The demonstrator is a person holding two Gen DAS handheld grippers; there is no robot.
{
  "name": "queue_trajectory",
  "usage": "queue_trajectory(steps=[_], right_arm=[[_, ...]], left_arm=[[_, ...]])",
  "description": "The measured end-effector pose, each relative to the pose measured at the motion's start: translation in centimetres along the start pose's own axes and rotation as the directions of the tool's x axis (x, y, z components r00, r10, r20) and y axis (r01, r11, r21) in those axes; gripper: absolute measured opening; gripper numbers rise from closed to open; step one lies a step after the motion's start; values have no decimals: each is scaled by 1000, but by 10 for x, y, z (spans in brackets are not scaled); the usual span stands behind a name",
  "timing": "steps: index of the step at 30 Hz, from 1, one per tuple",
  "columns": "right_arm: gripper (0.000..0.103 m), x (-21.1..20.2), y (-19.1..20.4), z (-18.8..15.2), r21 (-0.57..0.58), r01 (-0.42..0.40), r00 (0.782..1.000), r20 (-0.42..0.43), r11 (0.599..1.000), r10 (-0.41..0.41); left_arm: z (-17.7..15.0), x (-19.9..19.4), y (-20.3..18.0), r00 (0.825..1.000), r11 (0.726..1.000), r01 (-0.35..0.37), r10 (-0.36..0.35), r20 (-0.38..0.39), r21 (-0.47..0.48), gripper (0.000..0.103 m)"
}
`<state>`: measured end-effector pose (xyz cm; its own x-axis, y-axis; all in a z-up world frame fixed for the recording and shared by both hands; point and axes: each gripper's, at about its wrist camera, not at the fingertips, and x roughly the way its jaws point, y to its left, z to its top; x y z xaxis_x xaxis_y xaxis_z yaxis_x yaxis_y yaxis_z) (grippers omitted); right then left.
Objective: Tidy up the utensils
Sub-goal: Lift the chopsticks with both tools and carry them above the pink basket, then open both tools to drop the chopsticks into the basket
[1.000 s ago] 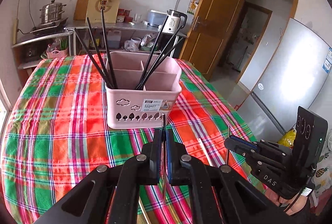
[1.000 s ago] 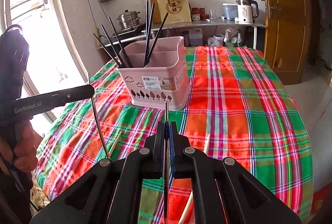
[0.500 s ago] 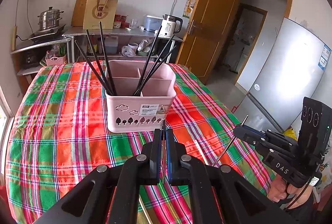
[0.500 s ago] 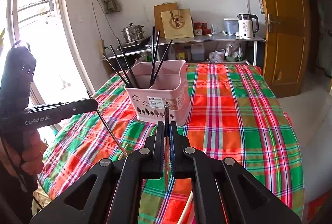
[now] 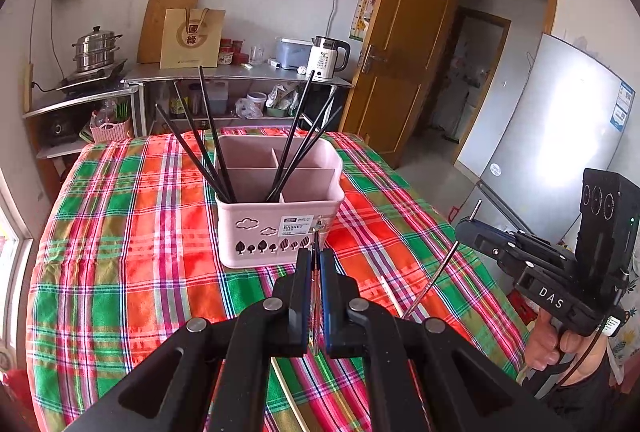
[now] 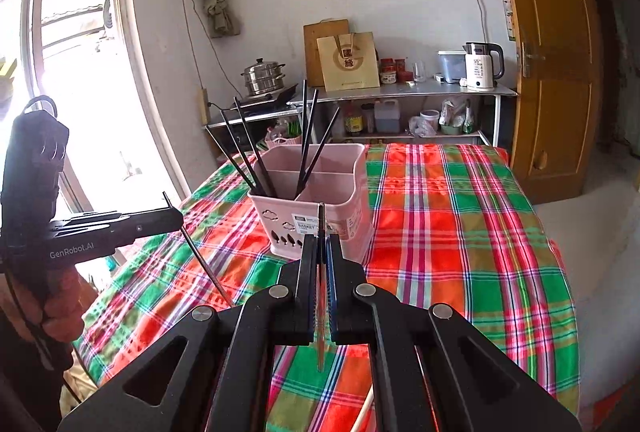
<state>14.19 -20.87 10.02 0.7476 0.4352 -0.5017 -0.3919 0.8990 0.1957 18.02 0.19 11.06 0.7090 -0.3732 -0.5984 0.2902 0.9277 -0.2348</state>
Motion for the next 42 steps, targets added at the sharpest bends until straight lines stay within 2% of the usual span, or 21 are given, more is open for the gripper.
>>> queue_trajectory(steps=[12,24,32,42], right_arm=[[4,22,13,59,1,-48,996,79,999,48],[4,54,23,113,14,-67,983,170,998,63],[4,83,23,122,28,-73,982,174,997,67],[4,118,25,101,22,-59,991,121,998,56]], left_arm=[[69,-18,21,996,999,-41,42,73,-24,4],[133,-11,42,990,997,-68,74,123,-46,4],[144,11,59,989,996,-69,75,127,-52,4],[125,56,82,996,995,-57,62,64,-77,4]])
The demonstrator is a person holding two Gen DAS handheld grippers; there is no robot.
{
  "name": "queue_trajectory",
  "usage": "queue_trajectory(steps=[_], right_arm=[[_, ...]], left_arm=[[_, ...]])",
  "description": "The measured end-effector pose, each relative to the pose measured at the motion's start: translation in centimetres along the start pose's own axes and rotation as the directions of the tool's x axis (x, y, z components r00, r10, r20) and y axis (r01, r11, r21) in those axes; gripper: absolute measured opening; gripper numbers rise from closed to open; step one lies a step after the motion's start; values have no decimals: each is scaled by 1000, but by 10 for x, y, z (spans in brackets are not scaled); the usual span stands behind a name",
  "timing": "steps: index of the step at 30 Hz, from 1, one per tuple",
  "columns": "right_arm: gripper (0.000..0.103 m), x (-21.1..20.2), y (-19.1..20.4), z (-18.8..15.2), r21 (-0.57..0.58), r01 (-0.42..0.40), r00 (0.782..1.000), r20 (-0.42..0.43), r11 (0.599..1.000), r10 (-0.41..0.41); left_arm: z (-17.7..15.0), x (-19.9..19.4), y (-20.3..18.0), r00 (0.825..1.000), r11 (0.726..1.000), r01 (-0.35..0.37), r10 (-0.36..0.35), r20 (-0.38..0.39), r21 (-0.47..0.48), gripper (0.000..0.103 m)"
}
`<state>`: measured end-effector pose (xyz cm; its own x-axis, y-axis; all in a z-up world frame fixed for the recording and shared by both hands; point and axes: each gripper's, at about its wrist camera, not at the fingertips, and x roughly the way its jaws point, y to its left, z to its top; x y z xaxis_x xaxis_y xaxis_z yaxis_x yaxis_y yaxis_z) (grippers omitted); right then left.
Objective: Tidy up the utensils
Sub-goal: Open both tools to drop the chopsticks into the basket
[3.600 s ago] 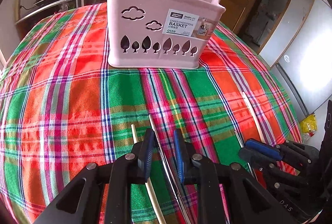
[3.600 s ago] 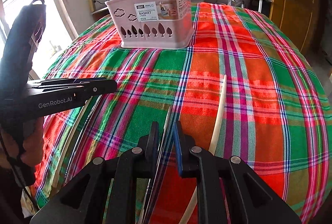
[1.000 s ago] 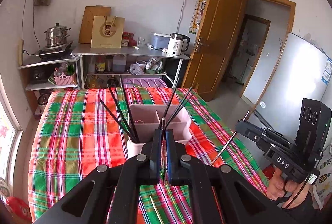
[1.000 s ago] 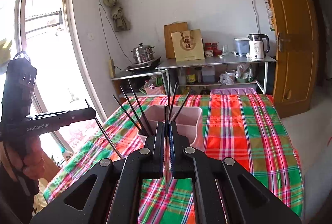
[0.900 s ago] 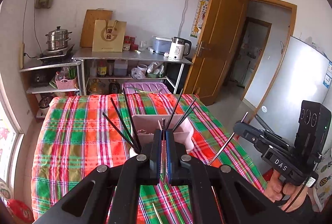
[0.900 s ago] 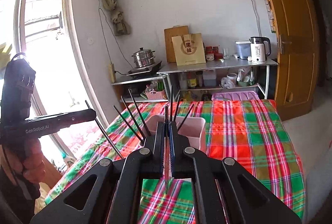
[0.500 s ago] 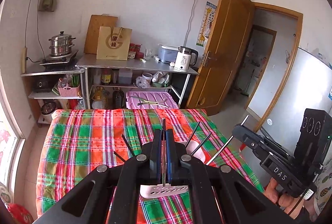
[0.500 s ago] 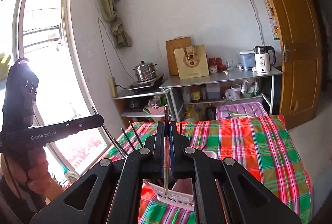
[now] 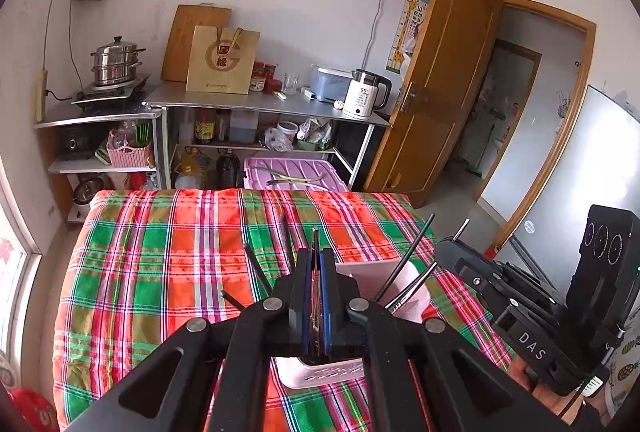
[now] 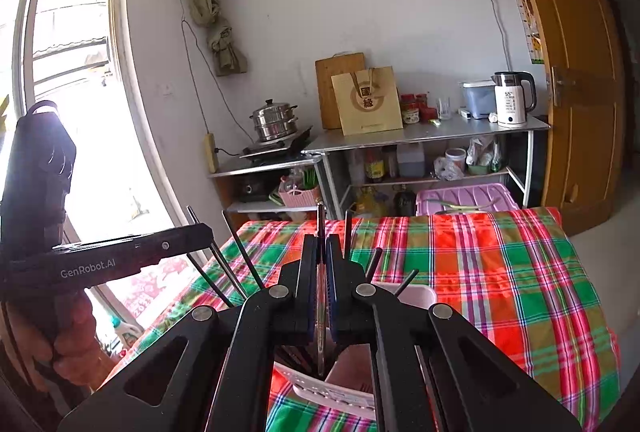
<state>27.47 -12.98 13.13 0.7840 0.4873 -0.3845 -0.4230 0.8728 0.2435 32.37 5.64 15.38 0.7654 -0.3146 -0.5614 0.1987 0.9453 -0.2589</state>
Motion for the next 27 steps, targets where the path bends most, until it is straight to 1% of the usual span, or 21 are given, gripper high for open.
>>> queue_trajectory(steps=[6,12,15,17,19,27], right_arm=[[4,13,-3,-16,-4,6,999,-50,1000,-7],[4,19,-7,-28,0,11,996,-91,1000,-11],[5,19,-5,-28,0,7,994,-109,1000,-7],[6,14,-4,-27,-12,12,994,-107,1000,-14],[10,8,-4,-25,-15,11,995,-95,1000,-13],[11,-30,-10,-18,-13,12,999,-47,1000,-12]], left_arm=[[-16,20,3,999,1000,2,-2,-47,0,4],[-25,32,4,996,1000,-14,14,-83,3,4],[-28,34,4,995,1000,-27,27,-96,1,4],[-29,30,3,996,1000,-24,24,-85,1,4],[-28,22,2,997,1000,-29,29,-65,0,5],[-35,-20,-5,999,999,-34,34,8,4,6]])
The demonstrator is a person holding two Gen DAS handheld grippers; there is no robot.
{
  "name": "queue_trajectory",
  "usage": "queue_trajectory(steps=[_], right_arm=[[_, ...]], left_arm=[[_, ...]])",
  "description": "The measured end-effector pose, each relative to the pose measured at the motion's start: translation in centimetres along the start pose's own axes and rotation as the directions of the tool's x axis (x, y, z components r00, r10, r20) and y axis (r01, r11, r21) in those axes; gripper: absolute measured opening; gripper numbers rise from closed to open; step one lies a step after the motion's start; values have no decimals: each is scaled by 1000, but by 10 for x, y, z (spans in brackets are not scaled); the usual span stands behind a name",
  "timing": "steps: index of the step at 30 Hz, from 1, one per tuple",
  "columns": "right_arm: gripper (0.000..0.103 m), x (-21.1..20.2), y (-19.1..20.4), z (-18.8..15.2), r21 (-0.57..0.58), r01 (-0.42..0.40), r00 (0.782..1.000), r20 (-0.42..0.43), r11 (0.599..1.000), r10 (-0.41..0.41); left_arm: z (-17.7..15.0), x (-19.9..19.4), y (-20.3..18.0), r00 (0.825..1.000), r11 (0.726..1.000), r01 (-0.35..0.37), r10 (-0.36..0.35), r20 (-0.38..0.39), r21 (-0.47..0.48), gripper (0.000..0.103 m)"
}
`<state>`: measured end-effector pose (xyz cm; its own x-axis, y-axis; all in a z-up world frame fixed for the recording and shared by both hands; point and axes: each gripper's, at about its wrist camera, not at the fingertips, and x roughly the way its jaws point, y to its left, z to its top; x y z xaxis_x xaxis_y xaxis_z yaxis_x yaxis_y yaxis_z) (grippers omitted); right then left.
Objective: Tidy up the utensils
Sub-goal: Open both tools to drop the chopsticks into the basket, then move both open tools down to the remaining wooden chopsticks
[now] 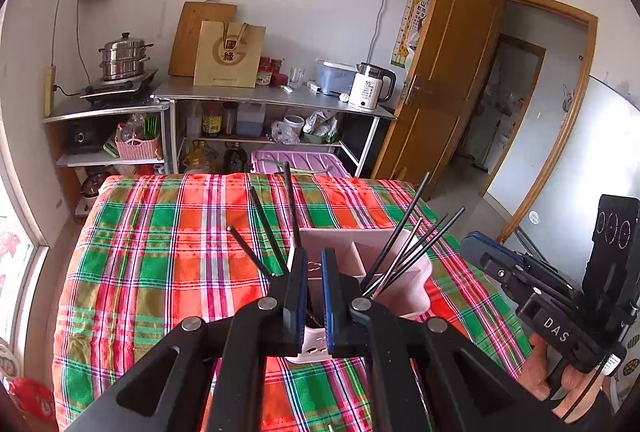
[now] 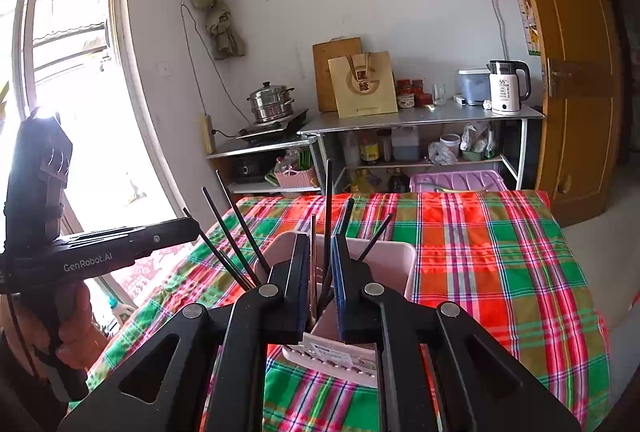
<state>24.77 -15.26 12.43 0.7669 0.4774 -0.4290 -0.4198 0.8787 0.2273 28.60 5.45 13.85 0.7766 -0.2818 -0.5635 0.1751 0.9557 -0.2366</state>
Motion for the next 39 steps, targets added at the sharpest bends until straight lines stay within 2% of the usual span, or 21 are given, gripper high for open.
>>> queue_trajectory(steps=[5,9,21,28,34,39], right_arm=[[11,-35,-6,-7,-2,2,1000,29,1000,-2],[11,-63,-12,-26,3,10,999,32,1000,-10],[11,-123,-24,-98,41,39,999,-7,998,-39],[12,-129,-26,-128,39,64,996,-63,997,-61],[13,-118,-35,-142,57,77,991,-114,995,-71],[13,-102,-45,-151,63,109,981,-169,992,-97]], left_arm=[[-24,-35,-3,999,1000,2,-2,48,3,6],[-55,-57,-10,998,1000,3,-3,61,8,6],[-157,-78,-26,1000,1000,11,-11,4,-7,7],[-193,-73,-26,999,1000,9,-10,-53,-30,11],[-201,-57,-27,994,1000,-1,-2,-107,-24,12],[-203,-35,-26,987,1000,-18,14,-162,-24,24]])
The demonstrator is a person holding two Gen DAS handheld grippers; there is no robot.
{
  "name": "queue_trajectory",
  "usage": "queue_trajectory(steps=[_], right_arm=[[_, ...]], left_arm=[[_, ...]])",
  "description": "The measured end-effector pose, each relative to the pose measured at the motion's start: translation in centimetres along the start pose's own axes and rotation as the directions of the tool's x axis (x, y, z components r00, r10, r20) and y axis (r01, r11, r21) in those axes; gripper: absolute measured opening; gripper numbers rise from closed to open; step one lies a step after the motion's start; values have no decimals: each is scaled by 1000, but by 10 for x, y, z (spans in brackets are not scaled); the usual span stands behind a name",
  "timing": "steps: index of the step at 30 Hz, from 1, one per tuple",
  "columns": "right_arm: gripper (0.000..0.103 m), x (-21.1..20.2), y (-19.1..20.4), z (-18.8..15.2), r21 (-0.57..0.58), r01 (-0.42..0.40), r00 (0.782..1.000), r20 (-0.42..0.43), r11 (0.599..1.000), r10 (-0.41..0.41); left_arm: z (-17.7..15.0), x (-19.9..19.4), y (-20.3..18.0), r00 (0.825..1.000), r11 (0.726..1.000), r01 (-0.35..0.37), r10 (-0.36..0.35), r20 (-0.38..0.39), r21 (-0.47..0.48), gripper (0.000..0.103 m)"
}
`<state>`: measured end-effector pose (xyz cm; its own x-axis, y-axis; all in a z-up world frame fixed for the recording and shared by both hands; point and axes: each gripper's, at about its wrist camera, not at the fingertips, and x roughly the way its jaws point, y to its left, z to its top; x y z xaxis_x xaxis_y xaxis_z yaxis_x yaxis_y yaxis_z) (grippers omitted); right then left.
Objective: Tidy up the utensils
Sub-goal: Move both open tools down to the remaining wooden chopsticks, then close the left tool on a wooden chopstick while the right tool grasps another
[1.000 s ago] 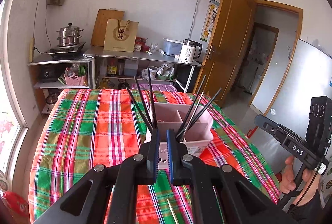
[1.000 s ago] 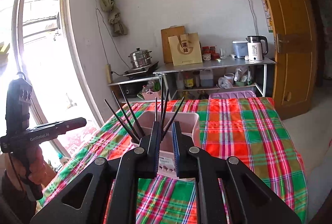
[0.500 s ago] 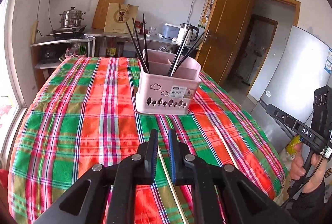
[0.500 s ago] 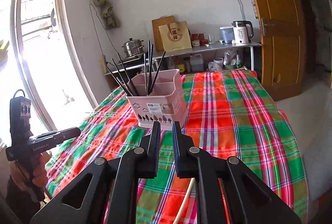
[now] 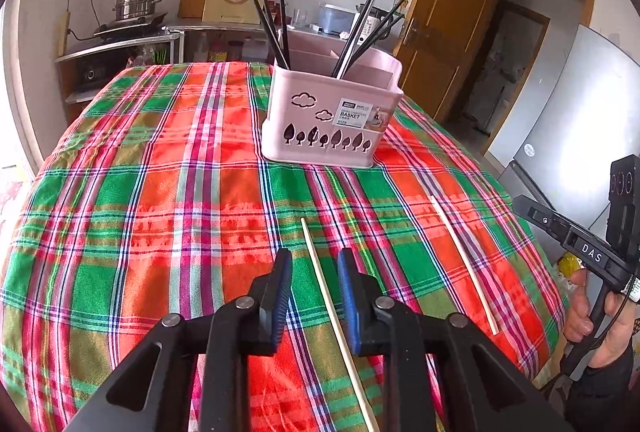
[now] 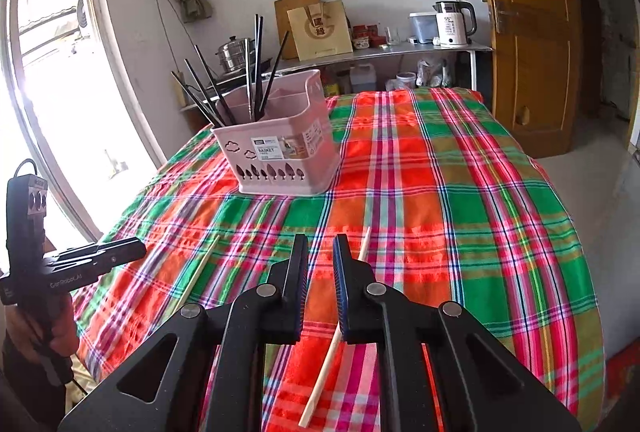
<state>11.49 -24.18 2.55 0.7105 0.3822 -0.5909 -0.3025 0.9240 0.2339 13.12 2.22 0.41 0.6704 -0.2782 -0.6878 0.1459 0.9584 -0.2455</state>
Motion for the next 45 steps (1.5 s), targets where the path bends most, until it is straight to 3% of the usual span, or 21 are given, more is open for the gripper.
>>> queue_trajectory(steps=[7,16,28,34,45], right_arm=[[13,32,-10,-1,0,34,995,-89,999,-34],[13,83,-21,2,-26,93,974,-206,995,-96],[13,115,-22,9,-71,142,949,-274,987,-156],[10,120,-16,10,-109,168,939,-284,980,-192],[6,119,-14,16,-81,131,952,-270,988,-148]], left_arm=[[10,44,1,995,999,-36,36,-98,7,24],[19,89,3,982,999,-43,45,-185,13,24],[24,97,-3,979,996,-80,84,-185,30,24],[22,100,-15,972,986,-136,151,-180,92,11],[30,97,-11,979,994,-84,95,-181,66,4]])
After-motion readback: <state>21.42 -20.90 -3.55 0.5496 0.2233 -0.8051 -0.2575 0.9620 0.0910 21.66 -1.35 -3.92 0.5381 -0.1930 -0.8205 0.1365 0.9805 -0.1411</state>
